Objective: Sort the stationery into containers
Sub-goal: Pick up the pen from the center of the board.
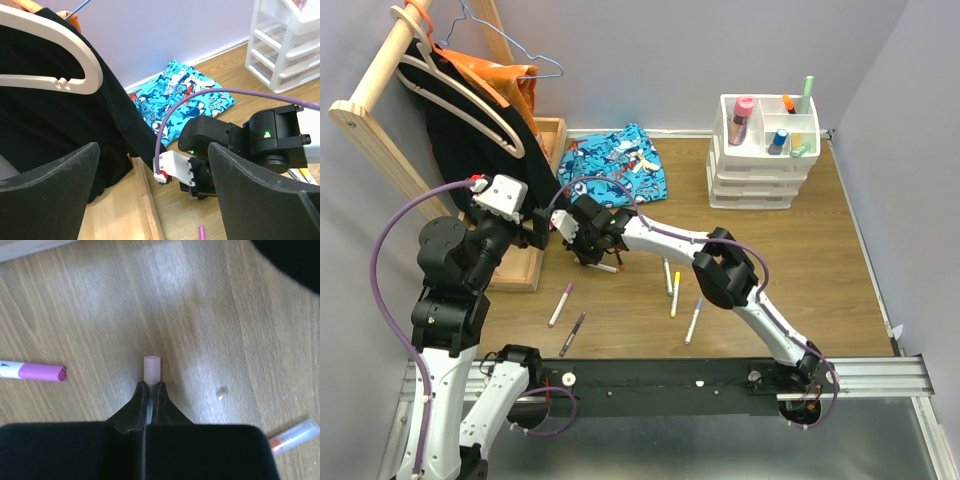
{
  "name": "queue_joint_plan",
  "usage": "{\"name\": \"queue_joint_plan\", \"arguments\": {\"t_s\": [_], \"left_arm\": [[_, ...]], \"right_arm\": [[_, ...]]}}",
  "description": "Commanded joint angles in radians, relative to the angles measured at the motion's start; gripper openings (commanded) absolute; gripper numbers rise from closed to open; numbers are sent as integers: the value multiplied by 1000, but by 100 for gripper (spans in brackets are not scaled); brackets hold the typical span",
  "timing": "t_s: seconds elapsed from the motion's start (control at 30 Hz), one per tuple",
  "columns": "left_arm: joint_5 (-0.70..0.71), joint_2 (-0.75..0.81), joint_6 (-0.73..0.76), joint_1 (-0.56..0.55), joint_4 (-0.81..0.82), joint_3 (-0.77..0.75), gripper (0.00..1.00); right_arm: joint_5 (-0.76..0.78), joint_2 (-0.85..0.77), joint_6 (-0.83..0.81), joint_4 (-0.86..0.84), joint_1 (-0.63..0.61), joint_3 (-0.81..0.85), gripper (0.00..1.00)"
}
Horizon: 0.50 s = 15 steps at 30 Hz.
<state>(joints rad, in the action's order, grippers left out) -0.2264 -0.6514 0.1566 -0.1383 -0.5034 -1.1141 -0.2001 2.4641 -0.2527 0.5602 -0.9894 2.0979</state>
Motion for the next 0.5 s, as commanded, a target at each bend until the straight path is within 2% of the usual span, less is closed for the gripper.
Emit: {"name": "queue_joint_plan", "arguments": {"t_s": [0.0,0.17,0.3,0.37,0.47], "left_arm": [[-59,7,21,5,6,-1,99],[-218,-8,101,5,19,5,99],[-364,-56,115,2,22,14,99],[-387,-102,109,-27,19,22,98],[-302,-155,103,-121,71,72,98]], "right_arm": [[73,-97,-28,92,-2,-114,1],[-33,-328,56,92,118,-197,0],[-189,-499,134,32,334,-229,1],[-258,-609,161,-81,408,-266,0],[-275,-756,181,-311,535,-375,0]]}}
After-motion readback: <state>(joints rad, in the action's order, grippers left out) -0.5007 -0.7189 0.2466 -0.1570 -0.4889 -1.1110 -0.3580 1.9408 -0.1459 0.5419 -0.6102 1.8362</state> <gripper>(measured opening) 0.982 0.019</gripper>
